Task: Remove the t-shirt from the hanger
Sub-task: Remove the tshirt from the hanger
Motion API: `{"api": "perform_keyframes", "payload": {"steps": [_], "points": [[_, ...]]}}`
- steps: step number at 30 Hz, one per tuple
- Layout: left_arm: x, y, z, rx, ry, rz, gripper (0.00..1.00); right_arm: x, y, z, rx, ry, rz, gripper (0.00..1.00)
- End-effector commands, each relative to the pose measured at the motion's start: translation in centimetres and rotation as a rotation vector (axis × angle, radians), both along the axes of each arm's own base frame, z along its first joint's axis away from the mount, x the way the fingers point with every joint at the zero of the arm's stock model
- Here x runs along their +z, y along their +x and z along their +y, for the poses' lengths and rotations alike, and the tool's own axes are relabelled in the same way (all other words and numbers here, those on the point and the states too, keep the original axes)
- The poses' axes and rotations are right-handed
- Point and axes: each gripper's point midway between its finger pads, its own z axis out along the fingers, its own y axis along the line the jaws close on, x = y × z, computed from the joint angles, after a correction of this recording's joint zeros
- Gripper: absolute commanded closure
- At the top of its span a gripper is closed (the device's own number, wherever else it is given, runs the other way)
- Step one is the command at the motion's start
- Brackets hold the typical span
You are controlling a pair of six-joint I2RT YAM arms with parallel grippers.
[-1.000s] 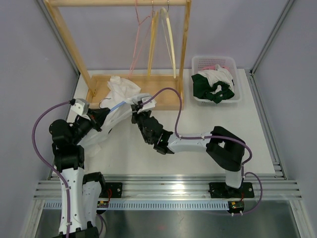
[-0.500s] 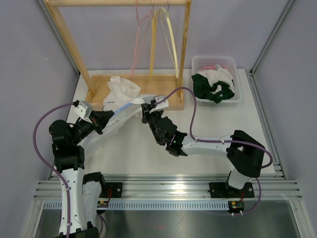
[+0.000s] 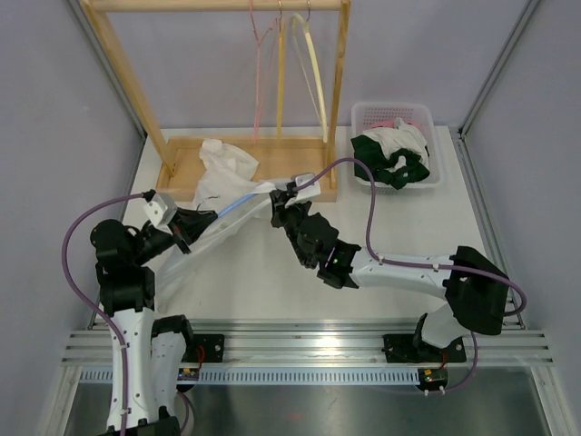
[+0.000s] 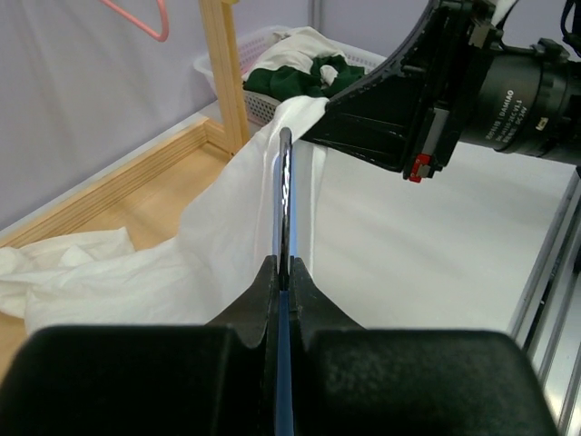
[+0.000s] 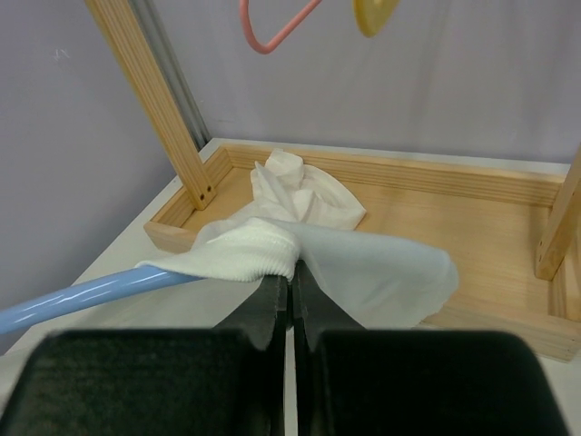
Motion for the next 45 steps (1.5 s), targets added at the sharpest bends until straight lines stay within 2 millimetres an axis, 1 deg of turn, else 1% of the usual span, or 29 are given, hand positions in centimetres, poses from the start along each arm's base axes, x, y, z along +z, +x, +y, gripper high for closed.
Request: {"api": "perform_keyframes", "payload": {"steps": [1, 6, 7, 9, 10, 12, 13, 14, 15, 16, 17, 18, 19, 20, 21, 22, 23, 24, 25, 26, 28, 31, 33, 37, 41, 42, 43, 44, 45], "points": [[0.9, -1.5, -1.1, -0.111, 0.047, -0.090, 1.00, 3.6, 0.6, -2.9, -0.078, 0.065, -0.037, 1.00], [0.9, -1.8, -1.5, -0.132, 0.048, -0.109, 1.00, 5.0, -0.2, -3.5, -0.052, 0.084, -0.048, 1.00], [0.9, -1.6, -1.5, -0.135, 0.050, -0.139, 1.00, 5.3, -0.4, -3.4, -0.032, 0.079, -0.048, 1.00], [1.0, -1.5, -1.6, -0.134, 0.012, -0.125, 1.00, 6.6, -0.9, -3.7, -0.006, 0.095, -0.060, 1.00], [1.1, -1.4, -1.7, -0.139, 0.008, -0.171, 1.00, 7.1, -1.2, -4.0, 0.002, 0.090, -0.059, 1.00], [1.8, -1.4, -1.8, -0.133, -0.026, -0.181, 1.00, 8.4, -1.5, -4.1, 0.014, 0.087, -0.069, 1.00], [2.5, -1.5, -2.0, -0.141, -0.028, -0.214, 1.00, 8.5, -1.6, -4.2, 0.015, 0.064, -0.061, 1.00], [2.8, -1.4, -2.1, -0.145, -0.039, -0.210, 1.00, 9.6, -1.6, -4.4, 0.014, 0.070, -0.069, 1.00], [3.0, -1.6, -2.3, -0.158, -0.064, -0.188, 1.00, 9.9, -1.6, -4.5, 0.013, 0.057, -0.073, 1.00], [3.9, -2.0, -2.7, -0.176, -0.071, -0.227, 1.00, 10.1, -1.6, -4.7, 0.008, 0.046, -0.070, 1.00], [3.8, -2.1, -2.9, -0.182, -0.092, -0.225, 1.00, 11.0, -1.7, -4.9, 0.010, 0.053, -0.078, 1.00], [4.2, -2.2, -3.0, -0.178, -0.135, -0.216, 1.00, 11.2, -1.9, -4.9, 0.017, 0.052, -0.079, 1.00], [5.1, -2.9, -3.6, -0.202, -0.146, -0.273, 1.00, 11.4, -1.9, -5.1, 0.016, 0.045, -0.076, 1.00], [5.4, -3.2, -3.8, -0.207, -0.159, -0.290, 1.00, 12.6, -2.1, -5.4, 0.020, 0.058, -0.083, 1.00], [5.7, -3.4, -3.9, -0.206, -0.166, -0.309, 1.00, 12.9, -2.2, -5.5, 0.020, 0.027, -0.094, 1.00], [5.7, -3.8, -4.4, -0.232, -0.166, -0.307, 1.00, 12.8, -2.2, -5.8, 0.016, 0.002, -0.082, 1.00], [5.8, -4.1, -4.6, -0.238, -0.159, -0.309, 1.00, 13.8, -2.3, -6.1, 0.012, 0.007, -0.088, 1.00], [5.9, -4.0, -4.5, -0.232, -0.144, -0.321, 1.00, 14.1, -2.2, -6.7, -0.013, -0.008, -0.088, 1.00], [5.6, -4.3, -5.0, -0.261, -0.147, -0.304, 1.00, 14.4, -2.3, -7.2, -0.027, -0.022, -0.088, 1.00], [5.4, -4.4, -5.1, -0.266, -0.143, -0.306, 1.00, 15.0, -2.3, -7.8, -0.042, -0.022, -0.092, 1.00], [4.9, -4.3, -5.2, -0.268, -0.137, -0.304, 1.00, 15.6, -2.4, -9.1, -0.077, -0.029, -0.095, 1.00], [4.6, -4.2, -5.2, -0.264, -0.129, -0.300, 1.00, 15.9, -2.6, -10.5, -0.107, -0.038, -0.093, 1.00], [4.5, -4.3, -5.3, -0.276, -0.122, -0.299, 1.00, 15.6, -2.7, -10.9, -0.110, -0.048, -0.090, 1.00], [4.9, -5.4, -5.7, -0.327, -0.108, -0.297, 1.00, 14.3, -2.4, -11.5, -0.140, -0.080, -0.070, 1.00], [4.9, -7.5, -6.2, -0.432, -0.060, -0.283, 1.00, 12.6, -1.2, -12.3, -0.172, -0.085, -0.042, 1.00], [4.8, -7.7, -6.2, -0.446, -0.053, -0.269, 1.00, 12.2, -0.4, -13.2, -0.198, -0.090, -0.030, 1.00], [5.1, -8.1, -6.3, -0.462, -0.036, -0.286, 1.00, 11.5, 0.0, -13.5, -0.209, -0.082, -0.014, 1.00], [4.6, -8.7, -6.4, -0.499, -0.015, -0.255, 1.00, 11.1, 0.4, -13.8, -0.215, -0.081, -0.007, 1.00], [4.5, -9.1, -6.4, -0.519, 0.002, -0.250, 1.00, 10.9, 0.9, -14.9, -0.240, -0.076, -0.001, 1.00]]}}
